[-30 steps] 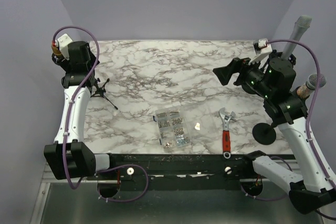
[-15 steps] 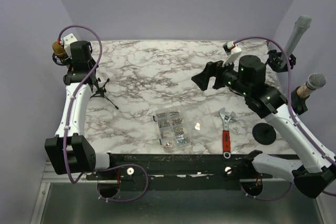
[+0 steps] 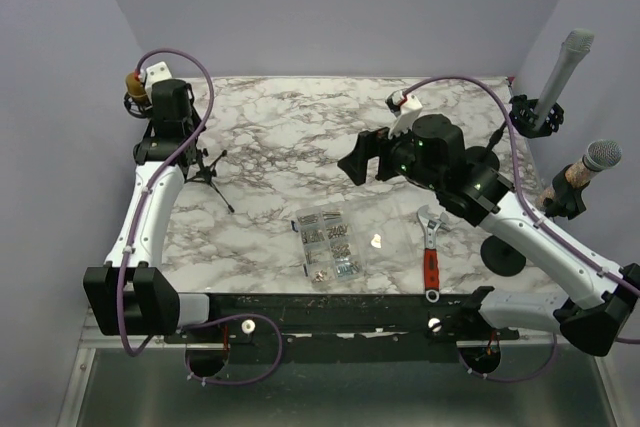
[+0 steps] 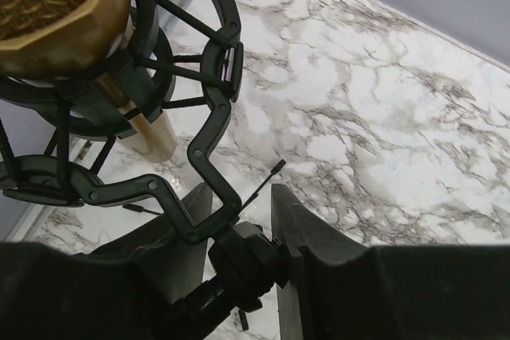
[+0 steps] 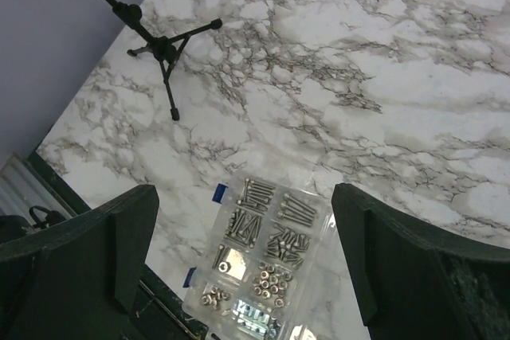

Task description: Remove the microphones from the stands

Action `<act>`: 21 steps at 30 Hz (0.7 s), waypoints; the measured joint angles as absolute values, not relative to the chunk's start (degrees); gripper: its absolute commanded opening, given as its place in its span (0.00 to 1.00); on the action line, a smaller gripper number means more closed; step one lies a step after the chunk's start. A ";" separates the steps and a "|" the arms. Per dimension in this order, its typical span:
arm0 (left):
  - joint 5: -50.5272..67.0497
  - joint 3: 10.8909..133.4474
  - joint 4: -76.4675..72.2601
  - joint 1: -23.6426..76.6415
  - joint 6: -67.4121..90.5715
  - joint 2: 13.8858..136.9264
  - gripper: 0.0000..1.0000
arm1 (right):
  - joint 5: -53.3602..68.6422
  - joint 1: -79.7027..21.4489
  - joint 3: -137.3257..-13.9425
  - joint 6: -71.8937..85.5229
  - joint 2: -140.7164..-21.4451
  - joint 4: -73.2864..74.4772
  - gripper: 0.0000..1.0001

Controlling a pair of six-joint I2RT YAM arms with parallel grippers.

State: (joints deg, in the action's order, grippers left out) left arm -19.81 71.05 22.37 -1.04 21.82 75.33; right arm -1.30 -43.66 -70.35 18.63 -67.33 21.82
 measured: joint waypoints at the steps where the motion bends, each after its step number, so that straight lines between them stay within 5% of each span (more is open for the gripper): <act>1: -19.44 70.74 22.46 0.03 21.82 74.98 0.00 | -1.76 -44.05 -70.35 18.72 -67.68 21.74 1.00; 21: -13.76 68.99 22.33 21.19 21.89 72.97 0.00 | -5.26 -50.96 -70.35 20.58 -76.62 16.12 1.00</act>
